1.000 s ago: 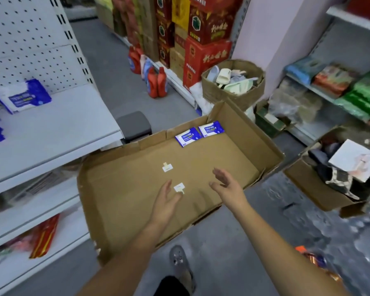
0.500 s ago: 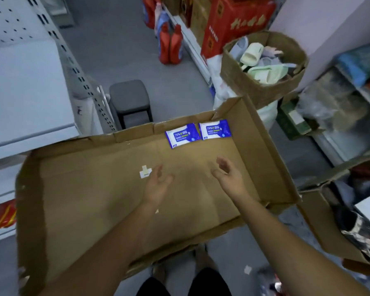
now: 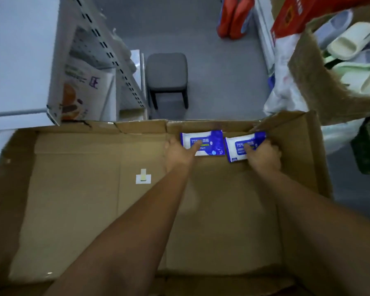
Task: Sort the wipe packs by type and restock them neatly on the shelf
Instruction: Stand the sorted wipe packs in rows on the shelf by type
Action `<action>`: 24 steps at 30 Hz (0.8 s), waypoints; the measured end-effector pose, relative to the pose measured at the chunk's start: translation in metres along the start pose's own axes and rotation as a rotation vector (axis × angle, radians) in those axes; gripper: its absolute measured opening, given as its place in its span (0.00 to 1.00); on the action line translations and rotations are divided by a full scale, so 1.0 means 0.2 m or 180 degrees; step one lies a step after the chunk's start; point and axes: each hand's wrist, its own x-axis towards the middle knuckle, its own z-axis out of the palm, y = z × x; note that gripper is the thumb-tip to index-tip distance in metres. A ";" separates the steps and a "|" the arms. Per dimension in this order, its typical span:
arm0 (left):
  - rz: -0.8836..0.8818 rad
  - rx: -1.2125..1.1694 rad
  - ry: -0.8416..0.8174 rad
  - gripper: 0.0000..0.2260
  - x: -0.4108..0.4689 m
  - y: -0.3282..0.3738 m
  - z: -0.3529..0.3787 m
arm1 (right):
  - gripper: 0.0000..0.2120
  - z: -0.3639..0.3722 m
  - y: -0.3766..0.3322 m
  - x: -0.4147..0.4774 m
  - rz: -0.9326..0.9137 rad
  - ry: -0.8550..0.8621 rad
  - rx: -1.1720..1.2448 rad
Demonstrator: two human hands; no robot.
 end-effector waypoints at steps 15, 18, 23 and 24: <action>-0.0065 -0.1497 -0.0251 0.13 -0.37 -0.38 -0.67 | 0.11 0.00 -0.08 -0.47 0.0170 -0.1397 0.2257; -0.0172 -0.1735 -0.0284 0.09 -0.52 -0.55 -0.93 | 0.09 -0.02 -0.15 -0.78 0.0114 -0.1769 0.2589; -0.0289 -0.1763 -0.0140 0.08 -0.83 -0.89 -1.42 | 0.06 0.04 -0.33 -1.33 -0.0331 -0.2274 0.2425; -0.0248 -0.1781 -0.0122 0.10 -0.89 -0.96 -1.52 | 0.05 0.06 -0.37 -1.44 -0.0442 -0.2298 0.2381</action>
